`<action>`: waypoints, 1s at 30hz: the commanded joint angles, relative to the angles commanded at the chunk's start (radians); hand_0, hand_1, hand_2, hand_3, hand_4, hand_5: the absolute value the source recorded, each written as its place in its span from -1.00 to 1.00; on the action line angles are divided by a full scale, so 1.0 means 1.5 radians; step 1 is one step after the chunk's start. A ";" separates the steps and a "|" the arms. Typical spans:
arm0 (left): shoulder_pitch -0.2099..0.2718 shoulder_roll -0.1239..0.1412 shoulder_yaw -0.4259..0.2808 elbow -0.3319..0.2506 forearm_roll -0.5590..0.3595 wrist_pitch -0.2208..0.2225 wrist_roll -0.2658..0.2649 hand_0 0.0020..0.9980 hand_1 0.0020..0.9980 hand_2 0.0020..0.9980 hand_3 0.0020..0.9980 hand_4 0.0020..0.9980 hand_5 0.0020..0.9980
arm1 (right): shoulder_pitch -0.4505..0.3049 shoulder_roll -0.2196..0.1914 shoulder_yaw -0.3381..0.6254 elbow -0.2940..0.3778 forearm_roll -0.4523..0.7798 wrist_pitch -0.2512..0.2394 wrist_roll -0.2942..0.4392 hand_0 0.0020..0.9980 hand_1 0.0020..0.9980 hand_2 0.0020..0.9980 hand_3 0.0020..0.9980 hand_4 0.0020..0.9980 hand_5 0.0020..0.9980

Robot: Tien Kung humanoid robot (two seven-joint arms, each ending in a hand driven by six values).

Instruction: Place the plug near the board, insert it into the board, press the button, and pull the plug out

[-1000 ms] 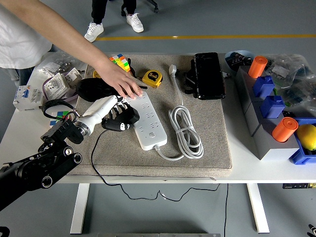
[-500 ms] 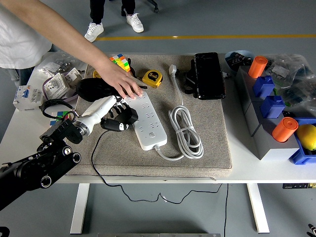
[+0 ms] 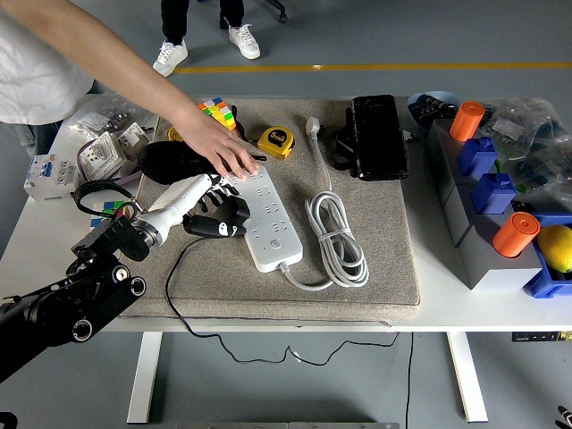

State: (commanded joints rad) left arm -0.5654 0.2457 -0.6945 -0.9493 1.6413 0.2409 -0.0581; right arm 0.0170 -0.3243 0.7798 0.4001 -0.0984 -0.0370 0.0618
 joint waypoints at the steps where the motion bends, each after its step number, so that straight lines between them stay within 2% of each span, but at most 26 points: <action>1: 0.001 0.000 -0.002 -0.002 0.001 0.000 0.000 -0.18 0.15 0.22 0.36 1.00 -0.27 | 0.000 0.000 0.000 0.000 0.000 0.000 0.000 0.22 0.33 0.32 0.08 0.63 -0.02; 5: 0.008 0.002 -0.017 -0.020 0.005 -0.001 0.002 -0.18 0.15 0.22 0.36 1.00 -0.27 | 0.000 0.000 0.001 0.000 0.000 0.000 0.000 0.22 0.33 0.32 0.08 0.63 -0.02; 6: 0.011 0.003 -0.023 -0.027 0.006 -0.001 0.002 -0.12 0.21 0.29 0.40 1.00 -0.18 | 0.000 0.000 0.001 0.000 0.000 0.000 0.000 0.22 0.33 0.32 0.08 0.64 -0.02; 11: 0.031 0.008 -0.049 -0.060 -0.005 0.010 -0.008 -0.12 0.21 0.29 0.40 1.00 -0.18 | -0.001 0.000 0.001 0.000 0.000 0.000 0.000 0.22 0.33 0.32 0.08 0.64 -0.02; 12: 0.035 0.009 -0.053 -0.065 -0.010 0.016 -0.014 -0.07 0.24 0.32 0.40 1.00 0.20 | -0.001 0.000 0.001 0.000 -0.001 0.000 0.000 0.22 0.33 0.32 0.08 0.64 -0.02; 17: 0.070 0.014 -0.071 -0.090 -0.064 0.090 -0.088 -0.07 0.24 0.32 0.40 1.00 0.20 | -0.002 0.001 0.001 -0.001 -0.001 0.001 0.000 0.22 0.33 0.32 0.08 0.64 -0.02; 18: 0.076 0.014 -0.072 -0.094 -0.070 0.102 -0.100 0.16 0.37 0.45 0.43 1.00 0.25 | -0.003 0.001 0.001 -0.001 -0.001 0.001 0.000 0.22 0.33 0.32 0.08 0.64 -0.02; 23: 0.110 0.013 -0.073 -0.112 -0.084 0.145 -0.127 0.16 0.37 0.45 0.43 1.00 0.25 | -0.003 0.002 0.002 -0.001 -0.002 0.002 0.000 0.22 0.33 0.32 0.08 0.64 -0.02; 24: 0.117 0.014 -0.069 -0.116 -0.087 0.149 -0.129 0.51 0.56 0.61 0.60 0.82 0.37 | -0.003 0.002 0.002 -0.001 -0.002 0.002 0.000 0.22 0.33 0.32 0.08 0.64 -0.02; 29: 0.146 0.016 -0.057 -0.131 -0.087 0.143 -0.115 0.51 0.56 0.61 0.60 0.82 0.37 | -0.002 0.001 0.004 -0.001 -0.003 0.002 0.000 0.22 0.33 0.32 0.08 0.64 -0.02; 30: 0.150 0.016 -0.054 -0.132 -0.086 0.138 -0.111 0.66 0.68 0.70 0.69 0.61 0.60 | -0.003 0.001 0.004 -0.001 -0.003 0.002 0.000 0.22 0.33 0.32 0.08 0.64 -0.02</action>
State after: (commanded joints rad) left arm -0.3411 0.2696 -0.7762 -1.1475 1.5125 0.4483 -0.2240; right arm 0.0131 -0.3226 0.7854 0.3990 -0.1031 -0.0346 0.0618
